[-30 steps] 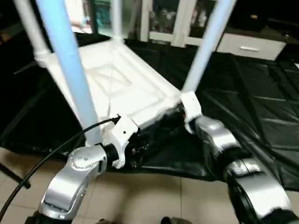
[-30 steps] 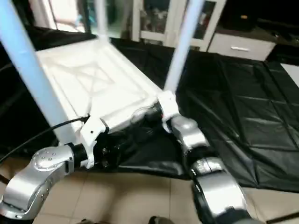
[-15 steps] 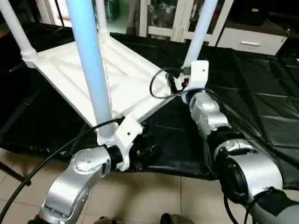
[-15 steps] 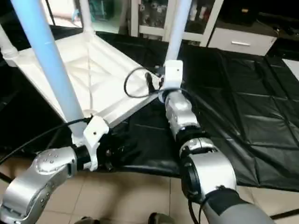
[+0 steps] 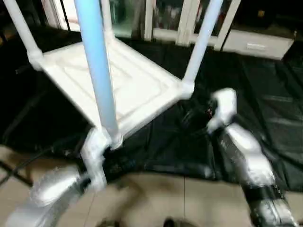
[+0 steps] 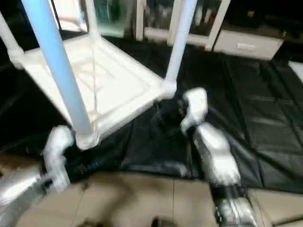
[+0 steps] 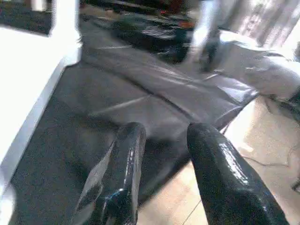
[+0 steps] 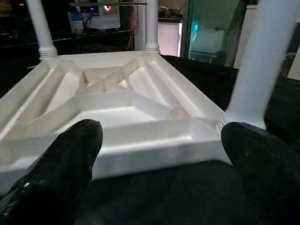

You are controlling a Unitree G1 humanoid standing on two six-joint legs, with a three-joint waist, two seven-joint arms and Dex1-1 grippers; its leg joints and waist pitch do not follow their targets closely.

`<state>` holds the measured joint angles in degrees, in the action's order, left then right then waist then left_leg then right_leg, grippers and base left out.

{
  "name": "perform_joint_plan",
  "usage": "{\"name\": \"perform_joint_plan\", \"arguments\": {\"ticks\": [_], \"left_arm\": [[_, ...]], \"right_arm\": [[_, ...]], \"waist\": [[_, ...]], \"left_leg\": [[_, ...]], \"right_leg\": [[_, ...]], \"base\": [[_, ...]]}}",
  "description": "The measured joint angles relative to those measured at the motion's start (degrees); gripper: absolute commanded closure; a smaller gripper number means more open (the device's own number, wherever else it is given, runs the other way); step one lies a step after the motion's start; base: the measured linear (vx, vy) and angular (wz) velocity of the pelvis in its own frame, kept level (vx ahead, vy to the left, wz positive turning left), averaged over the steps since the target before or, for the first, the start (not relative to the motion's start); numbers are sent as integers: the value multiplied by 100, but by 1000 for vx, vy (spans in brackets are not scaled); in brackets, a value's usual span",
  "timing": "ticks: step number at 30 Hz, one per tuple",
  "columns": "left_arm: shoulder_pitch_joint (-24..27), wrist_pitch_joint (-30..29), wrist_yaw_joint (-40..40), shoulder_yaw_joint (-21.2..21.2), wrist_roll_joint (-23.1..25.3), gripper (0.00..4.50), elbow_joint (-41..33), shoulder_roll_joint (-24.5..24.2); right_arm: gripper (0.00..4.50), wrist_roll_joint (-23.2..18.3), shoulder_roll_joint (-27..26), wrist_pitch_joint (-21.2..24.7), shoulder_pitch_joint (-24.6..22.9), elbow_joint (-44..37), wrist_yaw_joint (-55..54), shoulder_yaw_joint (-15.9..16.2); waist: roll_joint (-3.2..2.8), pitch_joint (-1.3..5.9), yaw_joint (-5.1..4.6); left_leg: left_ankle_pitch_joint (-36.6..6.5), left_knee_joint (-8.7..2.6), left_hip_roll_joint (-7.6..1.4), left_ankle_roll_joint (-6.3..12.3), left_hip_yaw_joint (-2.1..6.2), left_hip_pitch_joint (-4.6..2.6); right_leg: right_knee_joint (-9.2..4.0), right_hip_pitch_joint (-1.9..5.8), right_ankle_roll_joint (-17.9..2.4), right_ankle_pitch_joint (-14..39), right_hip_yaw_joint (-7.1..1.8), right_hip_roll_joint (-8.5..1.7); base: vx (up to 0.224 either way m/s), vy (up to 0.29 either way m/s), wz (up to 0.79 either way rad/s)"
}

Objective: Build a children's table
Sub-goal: Rotate table base

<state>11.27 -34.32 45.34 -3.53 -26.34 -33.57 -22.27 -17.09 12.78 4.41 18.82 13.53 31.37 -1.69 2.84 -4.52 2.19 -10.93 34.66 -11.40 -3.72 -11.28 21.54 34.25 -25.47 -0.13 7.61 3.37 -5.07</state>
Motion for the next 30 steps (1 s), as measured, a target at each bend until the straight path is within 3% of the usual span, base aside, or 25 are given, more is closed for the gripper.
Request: {"name": "perform_joint_plan", "arguments": {"ticks": [5, 9, 11, 12, 13, 14, 15, 16, 17, 18, 19, 20, 22, 26, 27, 30], "left_arm": [[501, 402, 145, -649, 101, 267, 276, -372], [802, 701, 334, -910, 264, 267, 846, -636], [680, 811, 133, -1146, 368, 267, 1263, -654], [562, 849, -56, -1293, 458, 267, 1454, -687], [477, 858, -216, -1339, 574, 267, 1566, -748], [344, 866, -432, -1342, 757, 267, 1702, -858], [105, 869, -673, -1365, 946, 267, 1884, -946], [-156, 877, -877, -1375, 1046, 267, 1935, -918], [-331, 881, -1064, -1397, 1113, 267, 1968, -800], [-334, 894, -1175, -1344, 1152, 267, 1975, -666], [-268, 886, -1199, -1291, 1157, 267, 1994, -615], [-294, 864, -1194, -1206, 1155, 267, 1999, -587], [-448, 831, -1162, -931, 1123, 267, 1838, -344], [-716, 846, -1379, -260, 1105, 267, 1625, 226], [-985, 906, -1757, -182, 1307, 267, 1770, 517], [-1500, 1131, -2449, -22, 1702, 267, 2136, 871]], "right_arm": [[0, -56, 139, 487, -559, -914, 42, 259], [0, -56, 140, 702, -724, -1219, 32, 358], [0, -56, 131, 882, -809, -1362, 5, 425], [0, -56, 120, 954, -825, -1425, -8, 464], [0, -55, 116, 1006, -833, -1484, -18, 485], [0, -52, 113, 1054, -855, -1568, -32, 509], [0, -52, 124, 1076, -931, -1682, -40, 530], [0, -52, 147, 1110, -1001, -1792, -58, 527], [0, -51, 152, 1149, -970, -1808, -77, 549], [0, -50, 145, 1181, -943, -1813, -87, 588], [0, -49, 144, 1192, -946, -1824, -88, 618], [0, -44, 150, 1200, -979, -1838, -97, 609], [0, -29, 131, 1319, -1022, -1843, -166, 620], [0, 8, 71, 1337, -1023, -2027, -468, 572], [0, 102, -71, 1341, -1023, -2040, -802, 382], [0, 191, -240, 1343, -1044, -2041, -1335, 96]], "waist": [[5, 1, -36], [20, 8, -52], [10, 1, -59], [-3, -7, -76], [-41, -31, -82], [-64, -61, -54], [6, -48, 17], [142, -29, 190], [293, 3, 311], [266, 8, 427], [192, 24, 525], [119, 45, 565], [93, 44, 584], [85, 43, 527], [86, 44, 520], [112, 65, 362]], "left_leg": [[-1, -15, -6, -1, 29, -49], [-1, -21, 2, -1, 134, -43], [-1, -27, -3, -1, 170, -60], [-2, -28, -31, -1, 188, -76], [-3, -45, -58, -1, 210, -91], [-2, -79, -65, -1, 220, -89], [-2, -70, -78, -1, 160, -101], [-1, -68, -76, -2, -28, -123], [-2, -30, -44, -4, -147, -148], [-119, 155, -27, -35, -34, -115], [-171, 253, 63, -6, 216, -119], [-107, 200, 116, -125, 353, -160], [-87, 102, 104, -138, 304, -108], [-91, 82, 97, -134, 249, -126], [-91, 77, 97, -133, 251, -120], [-91, 56, 104, -133, 249, -114]], "right_leg": [[-54, 53, 8, 5, 21, 16], [-196, 111, 11, 8, 81, 44], [-288, 166, 11, 8, 113, 67], [-370, 204, 11, 8, 207, 64], [-441, 292, 9, 10, 282, 66], [-329, 345, -32, 130, 343, 60], [144, 359, -135, 438, 332, 12], [546, 401, -172, 639, 183, -13], [699, 400, 35, 838, -22, -30], [693, 324, 35, 870, -60, -3], [680, 312, 35, 870, -56, 4], [667, 300, 39, 865, -30, 25], [485, 261, 6, 753, -92, 101], [277, 360, -8, 536, -130, 108], [250, 365, -6, 537, -124, 107], [186, 376, 36, 514, -118, 95]], "base": [[-10, 1, -1], [-51, 20, -9], [-66, 25, -1], [-77, 23, 1], [-89, 24, -3], [-115, -10, 12], [-115, -10, 12], [-72, -80, 19], [41, -95, 3], [41, -95, 3], [77, -22, -12], [0, 0, 0], [-43, 17, 10], [-49, 41, 8], [0, 0, 0], [0, 0, 0]]}}
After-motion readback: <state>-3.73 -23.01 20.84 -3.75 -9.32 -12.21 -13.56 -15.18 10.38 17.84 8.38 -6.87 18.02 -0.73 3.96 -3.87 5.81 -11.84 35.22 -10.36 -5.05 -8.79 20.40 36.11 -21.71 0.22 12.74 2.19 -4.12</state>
